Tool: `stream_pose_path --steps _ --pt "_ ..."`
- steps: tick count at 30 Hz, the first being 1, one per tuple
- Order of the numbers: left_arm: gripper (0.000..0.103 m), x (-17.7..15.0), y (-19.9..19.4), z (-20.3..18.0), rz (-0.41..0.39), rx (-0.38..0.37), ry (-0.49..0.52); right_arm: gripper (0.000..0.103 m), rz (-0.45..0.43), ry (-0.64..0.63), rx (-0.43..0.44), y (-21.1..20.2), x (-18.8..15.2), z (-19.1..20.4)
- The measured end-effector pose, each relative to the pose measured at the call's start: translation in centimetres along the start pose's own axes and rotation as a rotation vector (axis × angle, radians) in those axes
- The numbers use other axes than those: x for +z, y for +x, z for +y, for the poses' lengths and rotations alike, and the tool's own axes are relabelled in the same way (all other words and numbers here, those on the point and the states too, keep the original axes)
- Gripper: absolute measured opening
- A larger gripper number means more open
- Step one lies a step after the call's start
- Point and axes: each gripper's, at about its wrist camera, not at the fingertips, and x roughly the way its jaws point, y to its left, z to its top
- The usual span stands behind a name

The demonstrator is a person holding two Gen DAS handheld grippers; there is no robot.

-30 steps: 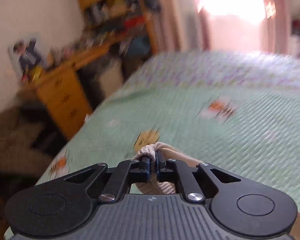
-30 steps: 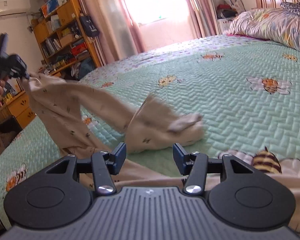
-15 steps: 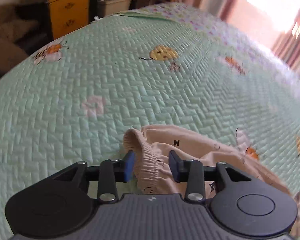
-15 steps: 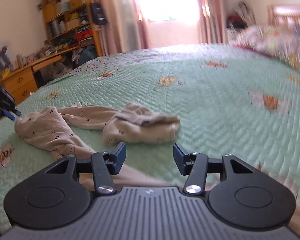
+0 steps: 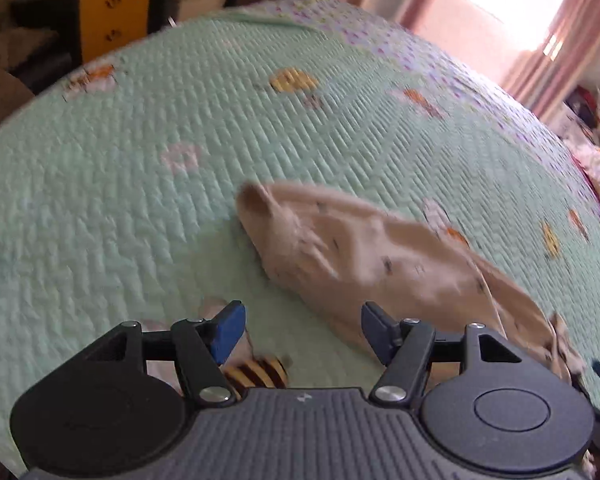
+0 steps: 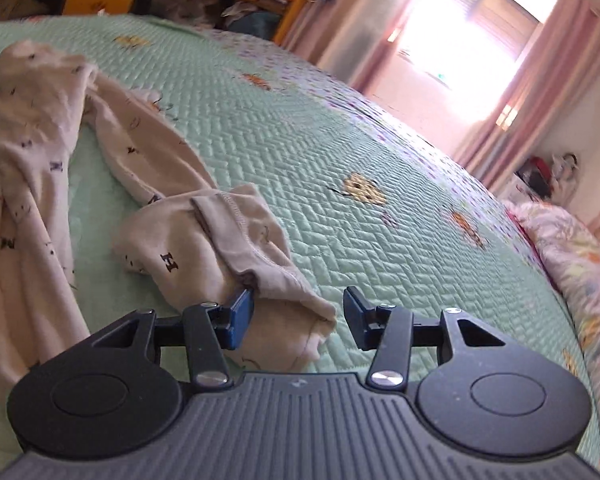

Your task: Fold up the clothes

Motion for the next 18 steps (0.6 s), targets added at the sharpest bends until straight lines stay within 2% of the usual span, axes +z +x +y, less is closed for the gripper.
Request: stream_pose_path --steps 1,2,3,4,8,11,14,18 --pt "0.067 -0.8 0.4 -0.4 0.024 -0.014 0.001 0.049 -0.005 -0.027 0.006 0.3 0.1 0.2" --pt "0.067 -1.6 0.9 -0.8 0.044 -0.026 0.006 0.037 -0.017 -0.039 0.014 0.5 0.3 0.3" --pt "0.067 -2.4 1.4 -1.2 0.065 -0.038 0.011 0.017 -0.017 -0.029 0.033 0.6 0.6 0.2" --pt "0.067 -3.2 1.8 -1.6 0.083 -0.048 0.017 0.008 -0.014 -0.015 0.054 0.7 0.9 0.0" --pt "0.067 -5.0 2.0 -3.3 0.108 -0.072 0.050 0.007 -0.066 0.133 0.019 -0.5 1.2 -2.3" --pt "0.067 -5.8 1.5 -4.2 0.105 -0.091 0.076 0.007 -0.112 0.398 -0.094 -2.8 -0.1 -7.3" --pt "0.068 -6.3 1.2 -4.8 0.108 -0.111 0.091 0.007 -0.126 0.708 -0.189 -6.2 -4.0 -12.8" --pt "0.068 -7.0 1.3 -5.3 0.134 -0.130 0.090 0.008 -0.154 0.922 -0.168 -10.8 -10.9 -15.3"
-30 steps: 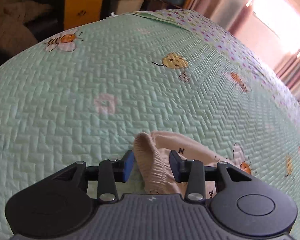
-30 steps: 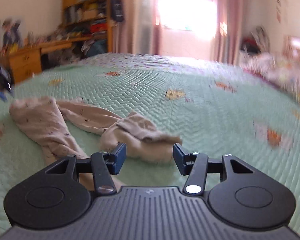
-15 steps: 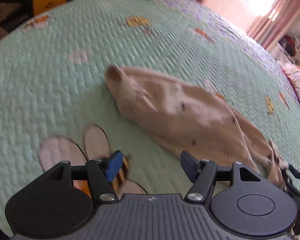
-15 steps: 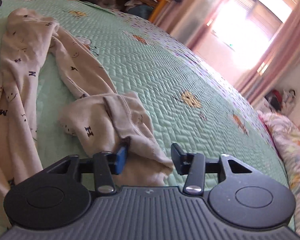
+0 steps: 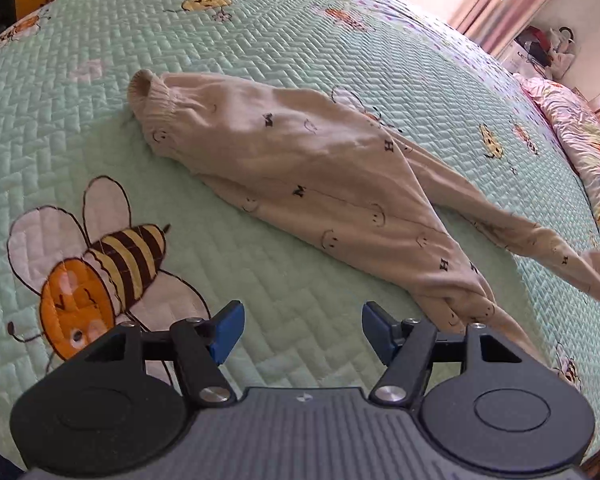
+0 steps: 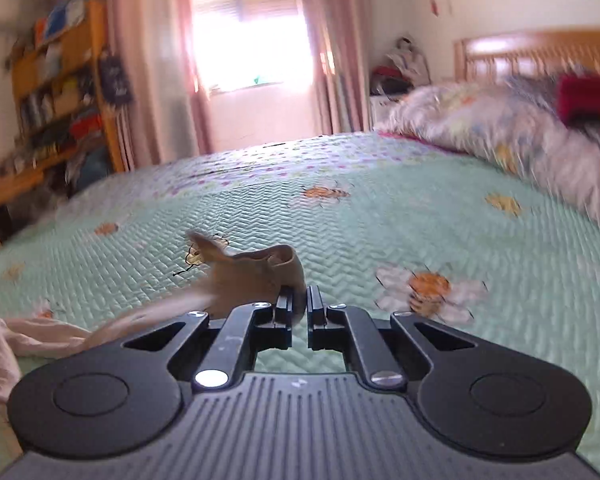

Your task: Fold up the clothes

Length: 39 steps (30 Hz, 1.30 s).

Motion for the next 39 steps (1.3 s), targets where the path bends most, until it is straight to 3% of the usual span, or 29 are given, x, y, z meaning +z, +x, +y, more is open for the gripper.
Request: stream_pose_path --steps 2,6,9,14,18,21,24,27,32,36,39 --pt "0.068 -0.4 0.3 -0.3 0.014 -0.006 0.002 0.007 0.051 0.087 0.001 -1.3 -1.6 -2.6" --pt "0.068 -1.4 0.9 -0.9 0.044 -0.009 0.004 0.007 0.192 0.129 -0.127 -1.4 -5.7 -4.7" --pt "0.068 -2.0 0.7 -1.4 0.054 -0.016 0.014 0.008 0.200 0.198 -0.137 -2.3 -7.1 -5.2" --pt "0.068 -2.5 0.1 -2.0 0.039 -0.016 0.044 0.013 0.145 0.242 -0.023 -4.4 -7.2 -3.1" --pt "0.068 -1.6 -0.1 -0.9 -0.017 0.015 0.012 0.018 0.157 0.158 0.134 -5.1 -7.3 1.3" --pt "0.068 0.0 0.2 1.6 -0.089 0.104 -0.051 0.018 0.182 0.145 0.206 -5.1 -7.6 4.0" --pt "0.068 2.1 0.3 5.1 -0.144 0.107 -0.156 0.018 0.202 0.180 0.252 -5.0 -7.9 5.1" --pt "0.068 4.2 0.5 7.2 -0.203 0.120 -0.188 0.018 0.218 0.175 0.252 -4.7 -8.3 5.9" --pt "0.068 6.8 1.9 8.0 -0.232 0.171 -0.126 0.019 0.260 0.175 0.237 -4.0 -9.2 6.5" --pt "0.068 7.8 3.6 8.5 -0.190 0.142 -0.114 0.019 0.283 0.167 0.239 -3.6 -9.8 6.9" --pt "0.064 8.8 4.6 7.5 -0.154 0.164 -0.085 0.019 0.293 0.131 0.247 -3.6 -10.1 7.6"
